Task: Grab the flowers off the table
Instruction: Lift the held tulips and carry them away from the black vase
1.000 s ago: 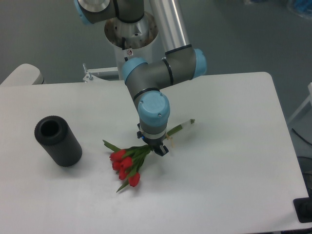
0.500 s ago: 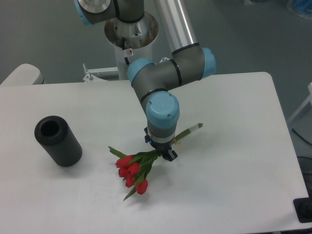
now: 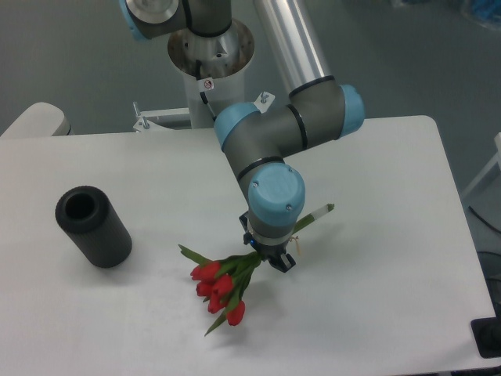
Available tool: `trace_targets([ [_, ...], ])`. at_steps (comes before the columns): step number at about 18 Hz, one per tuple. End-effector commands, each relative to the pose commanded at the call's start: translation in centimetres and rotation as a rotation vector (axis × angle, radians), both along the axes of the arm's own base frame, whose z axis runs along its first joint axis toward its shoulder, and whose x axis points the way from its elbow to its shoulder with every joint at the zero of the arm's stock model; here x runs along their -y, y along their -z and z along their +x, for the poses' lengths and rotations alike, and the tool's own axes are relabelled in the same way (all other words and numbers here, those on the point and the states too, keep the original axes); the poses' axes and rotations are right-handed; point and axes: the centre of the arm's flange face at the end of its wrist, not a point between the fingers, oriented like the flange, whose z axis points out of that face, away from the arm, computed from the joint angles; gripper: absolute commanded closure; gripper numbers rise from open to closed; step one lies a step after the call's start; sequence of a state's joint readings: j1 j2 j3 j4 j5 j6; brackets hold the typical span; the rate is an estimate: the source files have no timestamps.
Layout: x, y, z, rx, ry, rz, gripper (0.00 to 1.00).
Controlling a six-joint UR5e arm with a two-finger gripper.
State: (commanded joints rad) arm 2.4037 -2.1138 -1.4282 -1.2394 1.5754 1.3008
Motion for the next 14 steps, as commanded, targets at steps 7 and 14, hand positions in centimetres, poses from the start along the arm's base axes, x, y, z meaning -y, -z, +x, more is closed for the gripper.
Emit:
trace_targets([
  [7,-1.5,0.0,-2.5,0.018,0.001,-0.007,0.79],
  [14,-2.1,0.0,-3.7,0.008,0.026,0.005,0.82],
])
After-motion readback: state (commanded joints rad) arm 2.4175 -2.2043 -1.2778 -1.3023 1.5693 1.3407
